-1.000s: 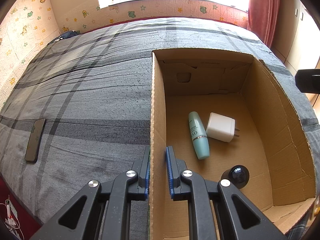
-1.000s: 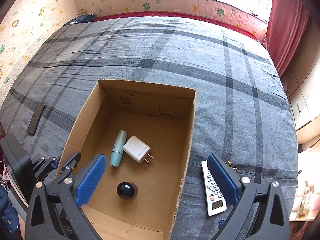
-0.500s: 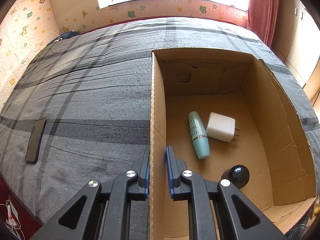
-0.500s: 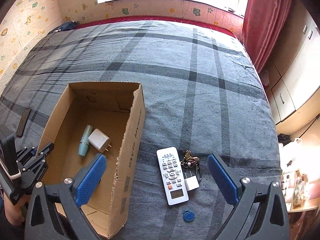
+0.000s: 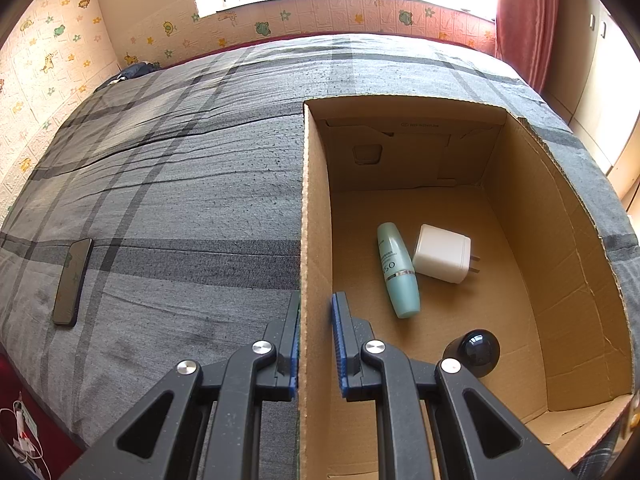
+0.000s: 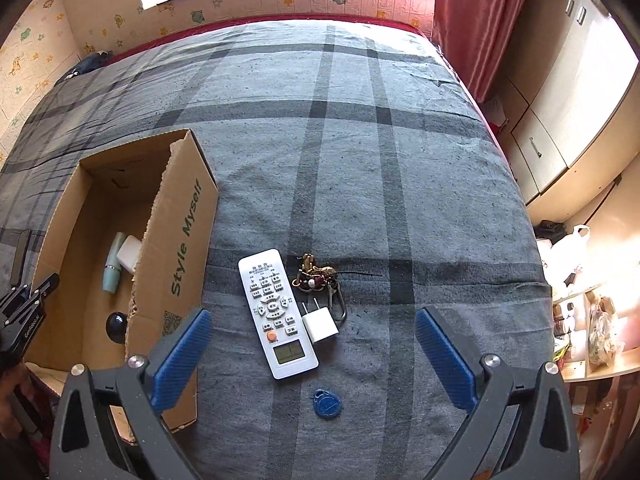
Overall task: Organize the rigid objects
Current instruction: 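Withdraw the right gripper from the box toward the blue key fob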
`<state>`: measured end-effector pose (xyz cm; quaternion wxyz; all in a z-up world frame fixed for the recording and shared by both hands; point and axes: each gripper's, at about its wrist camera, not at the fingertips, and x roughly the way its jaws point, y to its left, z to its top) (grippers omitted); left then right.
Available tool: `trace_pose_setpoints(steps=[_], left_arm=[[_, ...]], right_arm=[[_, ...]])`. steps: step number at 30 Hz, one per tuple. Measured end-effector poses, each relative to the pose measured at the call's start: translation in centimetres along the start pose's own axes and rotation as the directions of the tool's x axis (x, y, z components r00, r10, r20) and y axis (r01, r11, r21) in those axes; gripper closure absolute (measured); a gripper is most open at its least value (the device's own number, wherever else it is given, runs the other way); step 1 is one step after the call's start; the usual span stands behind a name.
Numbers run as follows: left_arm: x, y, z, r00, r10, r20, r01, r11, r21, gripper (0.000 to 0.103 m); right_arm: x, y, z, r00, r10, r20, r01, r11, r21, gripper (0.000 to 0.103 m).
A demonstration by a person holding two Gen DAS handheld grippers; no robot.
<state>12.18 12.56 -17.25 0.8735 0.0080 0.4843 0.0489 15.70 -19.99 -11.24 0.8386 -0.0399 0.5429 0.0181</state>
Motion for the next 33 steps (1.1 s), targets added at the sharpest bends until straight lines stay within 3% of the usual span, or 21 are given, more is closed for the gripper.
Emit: trace_pose_setpoints(steps=[13, 33], left_arm=[[-0.1, 0.0, 0.0, 1.0, 0.0, 0.001, 0.0, 1.0, -0.002, 0.089], [-0.2, 0.0, 0.0, 1.0, 0.002, 0.001, -0.002, 1.0, -0.002, 0.089]], right_arm=[[4.0, -2.4, -4.5, 0.996, 0.014, -0.087, -0.007, 0.997, 0.079, 0.0], [9.7, -3.4, -9.4, 0.991, 0.011, -0.133, 0.005, 0.993, 0.117, 0.001]])
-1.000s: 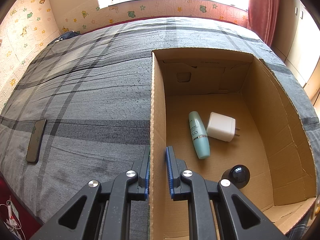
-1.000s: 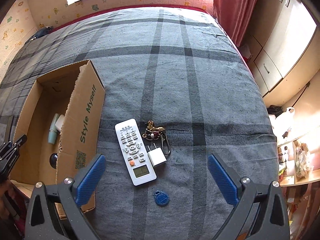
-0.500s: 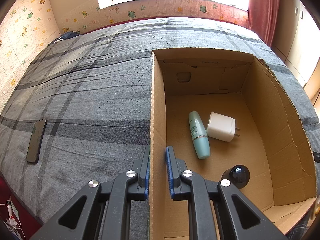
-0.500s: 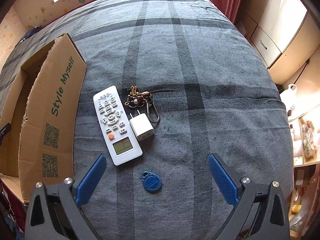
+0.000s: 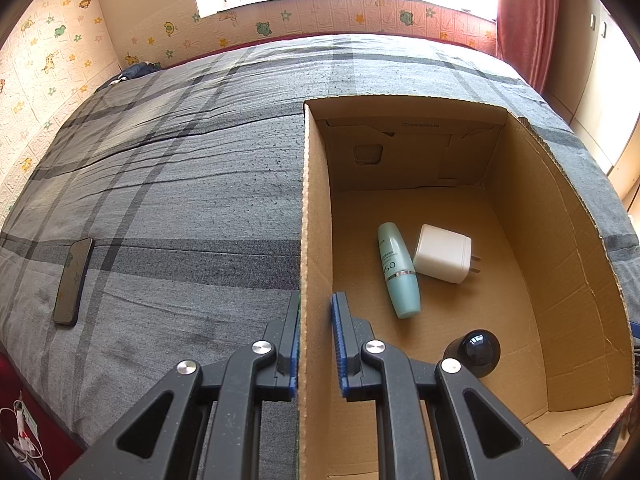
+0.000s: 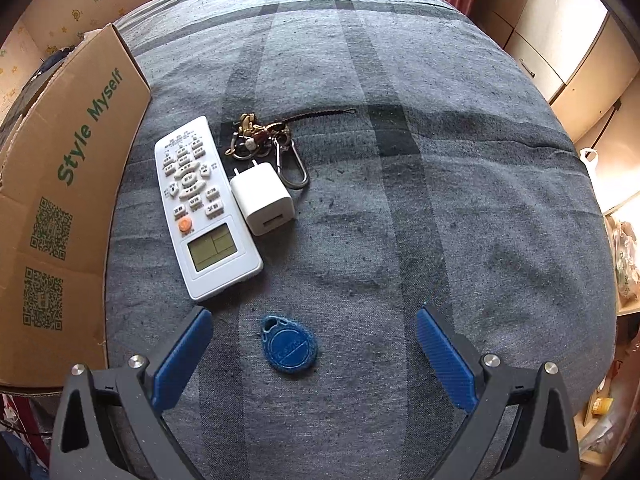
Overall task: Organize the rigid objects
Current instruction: 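Withdraw the right gripper from the box toward the blue key fob, then close the right gripper on the blue key fob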
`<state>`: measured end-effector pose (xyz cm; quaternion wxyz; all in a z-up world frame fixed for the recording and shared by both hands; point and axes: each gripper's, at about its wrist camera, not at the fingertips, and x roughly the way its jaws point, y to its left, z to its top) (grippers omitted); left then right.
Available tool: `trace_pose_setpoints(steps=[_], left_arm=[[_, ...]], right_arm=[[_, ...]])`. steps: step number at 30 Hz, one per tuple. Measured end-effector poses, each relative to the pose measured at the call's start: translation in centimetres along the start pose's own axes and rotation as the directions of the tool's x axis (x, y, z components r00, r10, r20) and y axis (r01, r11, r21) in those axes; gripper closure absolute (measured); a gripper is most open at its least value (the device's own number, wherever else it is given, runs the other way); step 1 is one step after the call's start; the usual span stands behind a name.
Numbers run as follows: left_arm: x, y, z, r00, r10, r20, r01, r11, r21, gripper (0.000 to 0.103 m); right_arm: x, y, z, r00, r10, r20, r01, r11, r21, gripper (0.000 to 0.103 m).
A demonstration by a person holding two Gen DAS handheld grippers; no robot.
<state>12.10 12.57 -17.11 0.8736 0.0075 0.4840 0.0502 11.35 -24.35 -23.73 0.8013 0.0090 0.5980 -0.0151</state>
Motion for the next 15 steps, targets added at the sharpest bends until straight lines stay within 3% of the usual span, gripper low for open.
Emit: trace_pose_setpoints(steps=[12, 15], left_arm=[[0.0, 0.0, 0.0, 1.0, 0.002, -0.001, -0.002, 1.0, 0.002, 0.089], [0.0, 0.0, 0.0, 1.0, 0.003, -0.001, -0.003, 1.0, 0.002, 0.089]], right_arm=[[2.0, 0.1, -1.2, 1.0, -0.026, -0.006, 0.026, 1.0, -0.012, 0.002], [1.8, 0.4, -1.5, 1.0, -0.028, 0.005, 0.028, 1.0, -0.013, 0.012]])
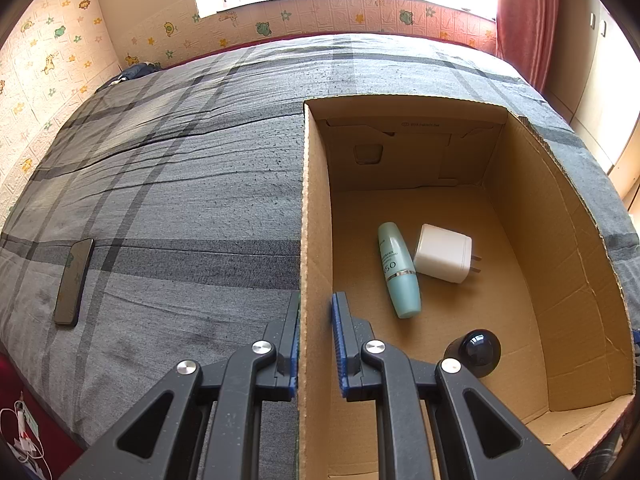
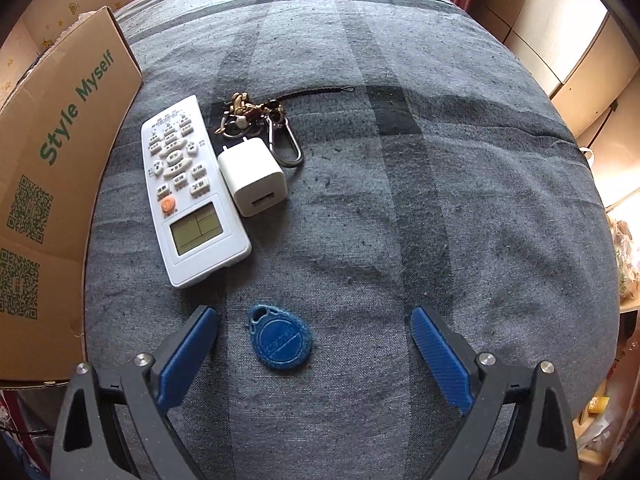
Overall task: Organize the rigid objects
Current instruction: 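Close the right gripper on the blue key fob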
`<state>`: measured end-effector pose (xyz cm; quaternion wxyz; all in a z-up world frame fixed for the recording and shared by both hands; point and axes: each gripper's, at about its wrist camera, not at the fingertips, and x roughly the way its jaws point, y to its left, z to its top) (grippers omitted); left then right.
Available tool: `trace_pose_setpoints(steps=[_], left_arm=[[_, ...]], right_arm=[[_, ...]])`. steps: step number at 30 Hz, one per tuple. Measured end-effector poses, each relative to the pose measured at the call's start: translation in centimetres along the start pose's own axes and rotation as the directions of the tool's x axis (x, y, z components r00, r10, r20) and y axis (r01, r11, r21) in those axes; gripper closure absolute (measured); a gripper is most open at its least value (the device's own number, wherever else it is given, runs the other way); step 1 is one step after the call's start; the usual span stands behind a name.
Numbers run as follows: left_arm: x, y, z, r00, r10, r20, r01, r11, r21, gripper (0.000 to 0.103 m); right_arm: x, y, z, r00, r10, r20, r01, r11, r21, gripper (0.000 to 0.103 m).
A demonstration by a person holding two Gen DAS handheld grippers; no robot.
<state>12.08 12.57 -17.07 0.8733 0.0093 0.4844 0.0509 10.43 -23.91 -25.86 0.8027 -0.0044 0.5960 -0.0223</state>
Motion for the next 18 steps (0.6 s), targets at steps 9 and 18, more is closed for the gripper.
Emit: trace_pose_setpoints(steps=[9, 18], left_arm=[[0.0, 0.1, 0.0, 1.0, -0.002, 0.0, 0.002, 1.0, -0.004, 0.089], [0.0, -0.1, 0.0, 1.0, -0.001, 0.0, 0.001, 1.0, -0.003, 0.089]], right_arm=[[-1.6, 0.4, -0.7, 1.0, 0.015, 0.011, -0.015, 1.0, -0.01, 0.075], [-3.1, 0.2, -0.2, 1.0, 0.022, 0.02, -0.022, 1.0, -0.004, 0.075]])
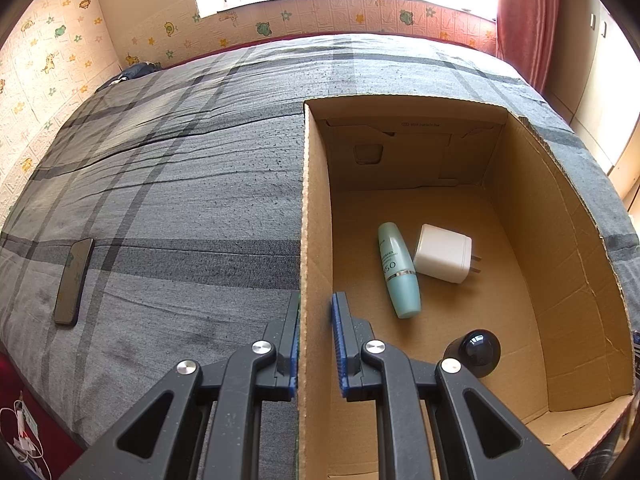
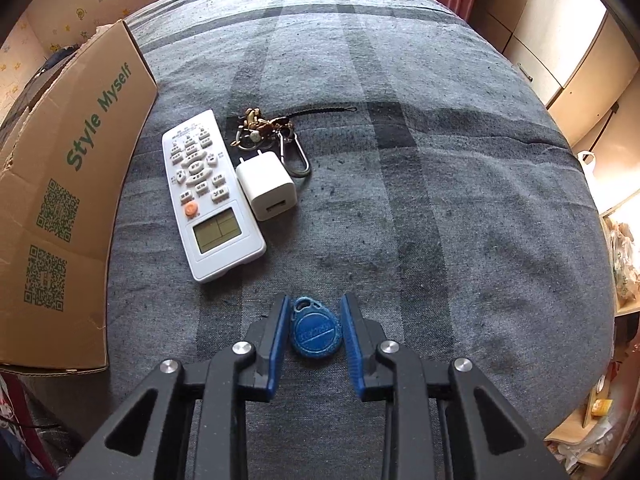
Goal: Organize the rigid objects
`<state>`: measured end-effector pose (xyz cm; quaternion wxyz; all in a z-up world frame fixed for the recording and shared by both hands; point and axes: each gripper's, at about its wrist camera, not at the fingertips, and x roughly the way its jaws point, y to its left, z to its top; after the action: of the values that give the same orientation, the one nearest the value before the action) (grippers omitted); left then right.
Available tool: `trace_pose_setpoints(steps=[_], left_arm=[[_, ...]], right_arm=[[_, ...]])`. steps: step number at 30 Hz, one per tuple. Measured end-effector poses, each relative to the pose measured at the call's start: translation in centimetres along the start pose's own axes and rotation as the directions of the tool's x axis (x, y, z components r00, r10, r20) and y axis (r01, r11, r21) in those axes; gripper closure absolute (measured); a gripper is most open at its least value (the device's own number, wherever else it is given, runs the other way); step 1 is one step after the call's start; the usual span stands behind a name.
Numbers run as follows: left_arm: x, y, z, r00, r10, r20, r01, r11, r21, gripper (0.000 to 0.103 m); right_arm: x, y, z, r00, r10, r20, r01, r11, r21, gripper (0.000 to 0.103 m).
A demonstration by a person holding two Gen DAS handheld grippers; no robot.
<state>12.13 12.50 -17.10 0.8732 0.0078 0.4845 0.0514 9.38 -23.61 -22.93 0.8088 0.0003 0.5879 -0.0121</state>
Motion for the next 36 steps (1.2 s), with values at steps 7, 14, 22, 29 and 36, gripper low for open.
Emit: trace_pose_setpoints(steps=[7, 14, 22, 29, 36], left_arm=[[0.0, 0.0, 0.0, 1.0, 0.0, 0.0, 0.0, 1.0, 0.0, 0.089], [0.0, 0.0, 0.0, 1.0, 0.0, 0.0, 0.0, 1.0, 0.0, 0.089], [0.0, -0.1, 0.0, 1.0, 0.001, 0.0, -0.001, 1.0, 0.002, 0.089], [0.1, -0.1, 0.0, 1.0, 0.002, 0.0, -0.002, 1.0, 0.004, 0.089], [0.1, -0.2, 0.0, 1.0, 0.001, -0.001, -0.001, 1.0, 0.003, 0.089]], right_arm=[[-1.5, 0.3, 1.3, 1.0, -0.001, 0.013, 0.001, 1.0, -0.007, 0.076], [-3.9, 1.1, 2.7, 0.999, 0.0, 0.036, 0.001, 0.999, -0.036, 0.076], [-7.0, 2.1, 4.6, 0.998, 0.006, 0.067, -0.002, 0.997, -0.071, 0.076], [-9.4, 3.9, 6.0, 0.994, 0.013, 0.108, 0.0, 0.993, -0.121, 0.076], [-11.1, 5.8, 7.3, 0.989, 0.029, 0.146, -0.006, 0.987, -0.161, 0.076]])
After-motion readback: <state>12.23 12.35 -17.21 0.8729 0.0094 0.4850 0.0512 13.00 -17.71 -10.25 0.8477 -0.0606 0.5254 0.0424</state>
